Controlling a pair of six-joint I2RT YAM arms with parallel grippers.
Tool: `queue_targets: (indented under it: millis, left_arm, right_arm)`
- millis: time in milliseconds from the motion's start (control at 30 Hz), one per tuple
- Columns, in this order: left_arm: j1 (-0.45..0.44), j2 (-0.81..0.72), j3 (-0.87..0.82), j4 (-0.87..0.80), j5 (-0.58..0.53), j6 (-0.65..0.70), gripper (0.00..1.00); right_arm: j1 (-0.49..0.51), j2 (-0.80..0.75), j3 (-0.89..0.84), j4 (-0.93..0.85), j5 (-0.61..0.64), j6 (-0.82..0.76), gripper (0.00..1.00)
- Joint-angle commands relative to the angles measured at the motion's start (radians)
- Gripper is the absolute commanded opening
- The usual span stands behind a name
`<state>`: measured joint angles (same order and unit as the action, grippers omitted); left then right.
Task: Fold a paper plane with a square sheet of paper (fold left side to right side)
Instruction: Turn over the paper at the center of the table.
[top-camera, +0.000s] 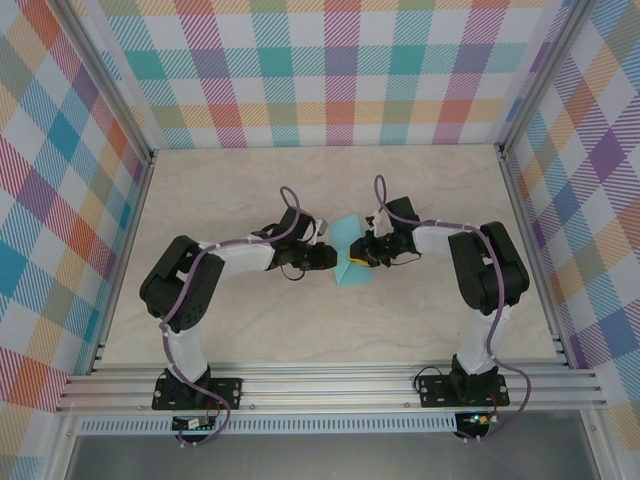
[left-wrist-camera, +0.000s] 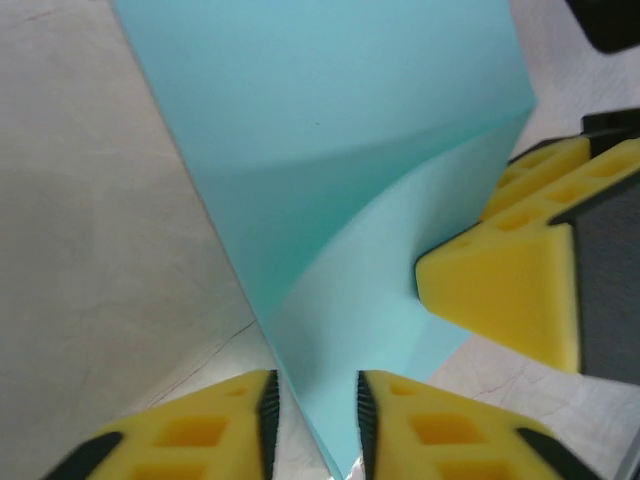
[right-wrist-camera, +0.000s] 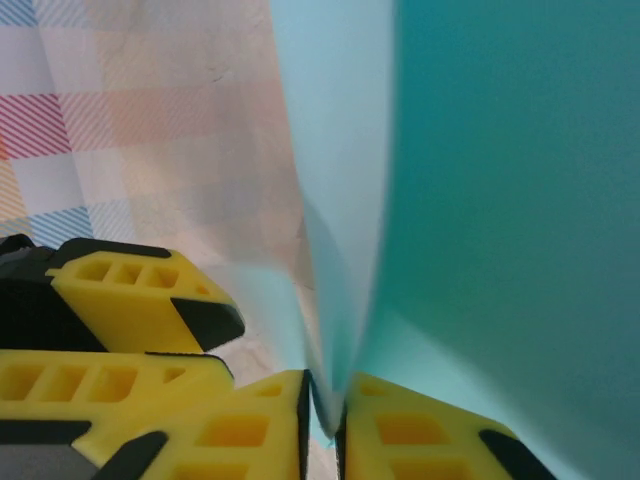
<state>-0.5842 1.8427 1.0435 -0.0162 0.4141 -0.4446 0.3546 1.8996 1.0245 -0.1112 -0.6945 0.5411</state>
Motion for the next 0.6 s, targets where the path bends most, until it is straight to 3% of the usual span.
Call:
queue_targets:
  millis: [0, 100, 267, 400, 567]
  left_arm:
    - [0.051, -0.107, -0.048, 0.045, 0.017, -0.023, 0.43]
    - [0.101, -0.222, -0.118, 0.101, 0.045, -0.082, 0.65]
    - [0.165, -0.425, -0.2, 0.208, 0.093, -0.203, 0.99]
    - [0.17, -0.523, -0.186, 0.305, 0.155, -0.274, 1.0]
    - [0.169, -0.54, -0.136, 0.451, 0.241, -0.385, 1.0]
  right_arm:
    - [0.002, -0.026, 0.036, 0.027, -0.024, -0.029, 0.06]
    - [-0.022, -0.09, 0.033, 0.034, -0.039, -0.036, 0.01]
    - [-0.06, -0.254, 0.049, 0.058, -0.114, -0.039, 0.01]
    - [-0.066, -0.354, 0.117, 0.069, -0.18, -0.001, 0.02]
    - [-0.062, -0.41, 0.199, 0.127, -0.254, 0.107, 0.02]
